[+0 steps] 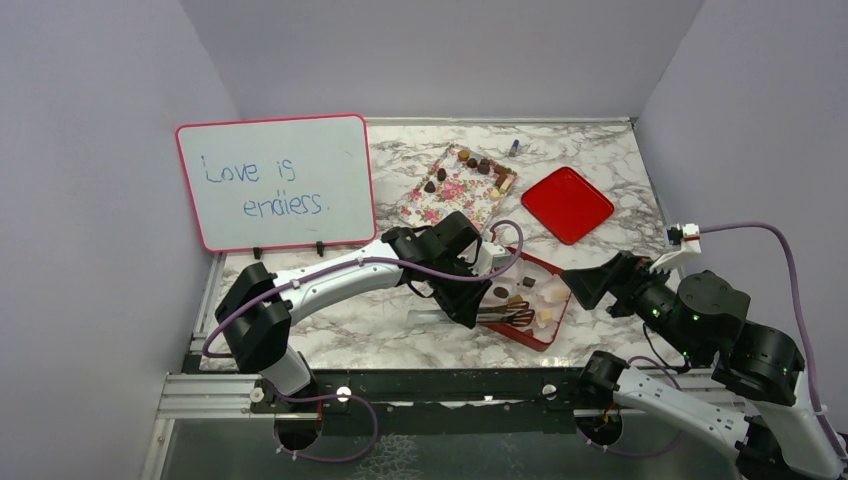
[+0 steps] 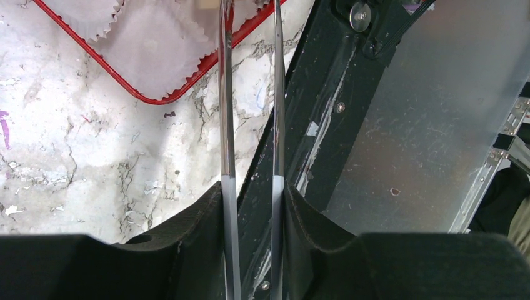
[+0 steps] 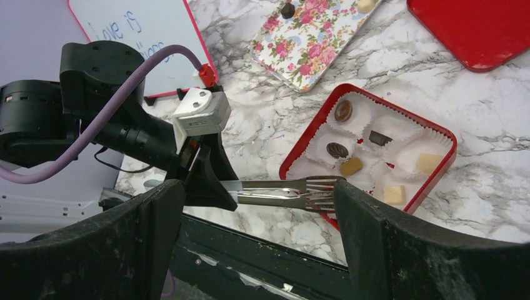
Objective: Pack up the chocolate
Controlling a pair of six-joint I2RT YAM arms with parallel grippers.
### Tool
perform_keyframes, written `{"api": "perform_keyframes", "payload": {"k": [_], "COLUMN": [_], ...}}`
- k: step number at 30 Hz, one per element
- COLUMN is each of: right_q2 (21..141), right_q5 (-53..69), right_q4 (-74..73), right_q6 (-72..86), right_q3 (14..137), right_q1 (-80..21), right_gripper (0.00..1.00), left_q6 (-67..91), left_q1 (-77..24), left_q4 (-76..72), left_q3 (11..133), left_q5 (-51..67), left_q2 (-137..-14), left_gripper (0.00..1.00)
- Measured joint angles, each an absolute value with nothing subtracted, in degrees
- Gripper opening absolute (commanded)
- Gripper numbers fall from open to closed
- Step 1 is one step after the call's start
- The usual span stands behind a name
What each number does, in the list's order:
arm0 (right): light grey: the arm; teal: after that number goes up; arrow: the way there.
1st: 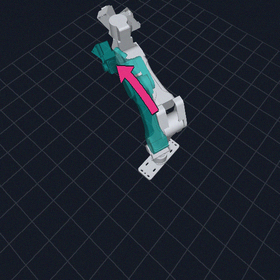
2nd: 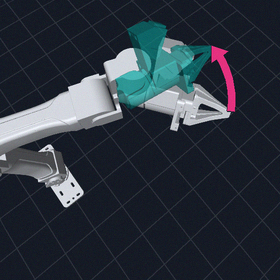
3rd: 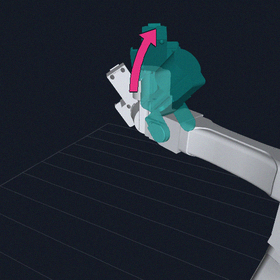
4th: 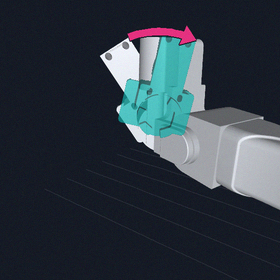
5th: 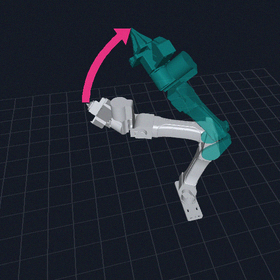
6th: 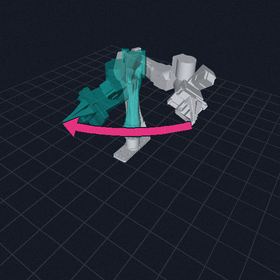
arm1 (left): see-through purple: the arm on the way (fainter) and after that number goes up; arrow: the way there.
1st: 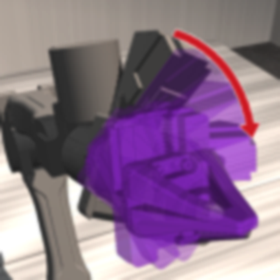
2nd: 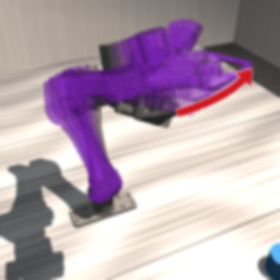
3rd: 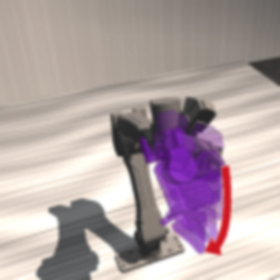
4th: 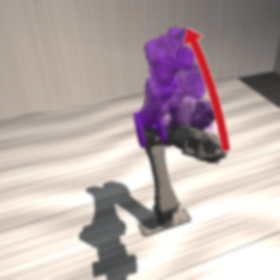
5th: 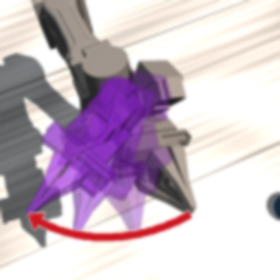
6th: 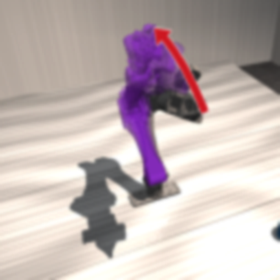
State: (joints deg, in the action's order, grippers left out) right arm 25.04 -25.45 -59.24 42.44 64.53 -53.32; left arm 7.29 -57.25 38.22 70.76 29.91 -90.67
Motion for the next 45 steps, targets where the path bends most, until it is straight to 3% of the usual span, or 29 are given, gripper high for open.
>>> {"api": "perform_keyframes", "payload": {"k": [13, 31, 45], "right_q2": [25.0, 25.6, 24.9], "right_q5": [-25.4, -24.6, -23.5], "right_q4": [-59.2, -58.2, -57.9], "right_q6": [42.4, 42.3, 42.3], "right_q3": [64.5, 64.4, 63.2], "right_q1": [-53.3, -53.3, -53.3], "right_gripper": [0.94, 0.94, 0.94], "left_q6": [7.3, 14.1, 16.3], "left_q1": [-57.4, -57.3, -47.0], "left_q4": [38.3, 37.9, 37.6], "left_q3": [71.0, 76.9, 89.0], "left_q5": [27.7, 8.8, -1.3], "left_q2": [-90.7, -87.3, -101.0], "left_gripper": [0.37, 0.38, 0.38]}}
